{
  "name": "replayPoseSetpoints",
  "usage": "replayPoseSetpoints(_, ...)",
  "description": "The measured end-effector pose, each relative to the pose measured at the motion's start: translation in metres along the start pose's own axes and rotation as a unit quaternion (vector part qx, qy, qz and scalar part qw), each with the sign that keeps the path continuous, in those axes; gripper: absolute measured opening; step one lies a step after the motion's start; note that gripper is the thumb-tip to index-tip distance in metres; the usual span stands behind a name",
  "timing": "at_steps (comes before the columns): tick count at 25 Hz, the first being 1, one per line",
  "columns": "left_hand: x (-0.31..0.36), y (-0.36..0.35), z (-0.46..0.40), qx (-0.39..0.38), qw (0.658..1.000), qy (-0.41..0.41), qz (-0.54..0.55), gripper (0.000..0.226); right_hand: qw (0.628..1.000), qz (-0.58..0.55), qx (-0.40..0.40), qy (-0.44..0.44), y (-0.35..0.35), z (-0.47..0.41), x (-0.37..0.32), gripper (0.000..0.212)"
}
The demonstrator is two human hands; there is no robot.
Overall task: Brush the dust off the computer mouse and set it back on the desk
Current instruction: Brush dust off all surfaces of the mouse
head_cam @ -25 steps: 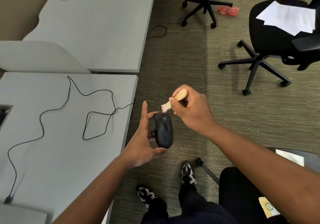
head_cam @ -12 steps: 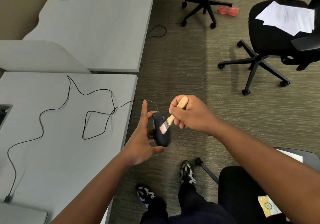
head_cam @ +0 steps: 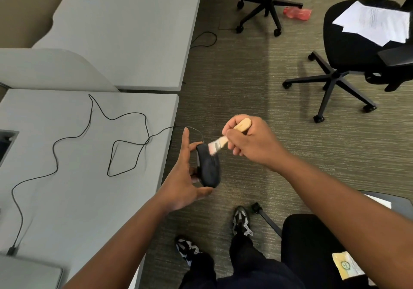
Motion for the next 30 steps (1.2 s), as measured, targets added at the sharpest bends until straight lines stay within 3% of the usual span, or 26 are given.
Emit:
replayPoseSetpoints(3,0.001,-0.001,-0.001,0.001,1.0,0.001,0.0,0.158,0.997,0.031,-0.07,-0.031,-0.011,0.004,0.001,0.016)
replayPoseSetpoints(15,-0.003,-0.009,0.007,-0.029,0.999,0.014,-0.005,0.155,0.995,0.032,0.084,0.036,-0.005,0.007,0.005,0.018)
replayPoseSetpoints(20,-0.004,-0.009,0.006,-0.035,0.999,0.004,-0.028,0.155,0.998,0.05,0.017,-0.016,-0.012,0.0,0.004,0.018)
replayPoseSetpoints(26,-0.005,-0.007,0.006,-0.033,0.999,0.007,0.0,0.153,0.995,0.078,0.066,0.01,-0.012,-0.009,0.005,0.019)
replayPoseSetpoints(30,-0.006,-0.004,0.003,-0.036,0.999,0.016,0.002,0.153,0.997,0.017,0.073,0.006,-0.005,-0.008,0.004,0.019)
Point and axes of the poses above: each hand's wrist, its own z-axis away from the middle knuckle, its own y-axis out of the back of the hand, x = y × z, the point moved 6 cm from there along -z, towards the middle knuckle, and after that the axes turned 1 degree about -z, right-handed, at the moved point
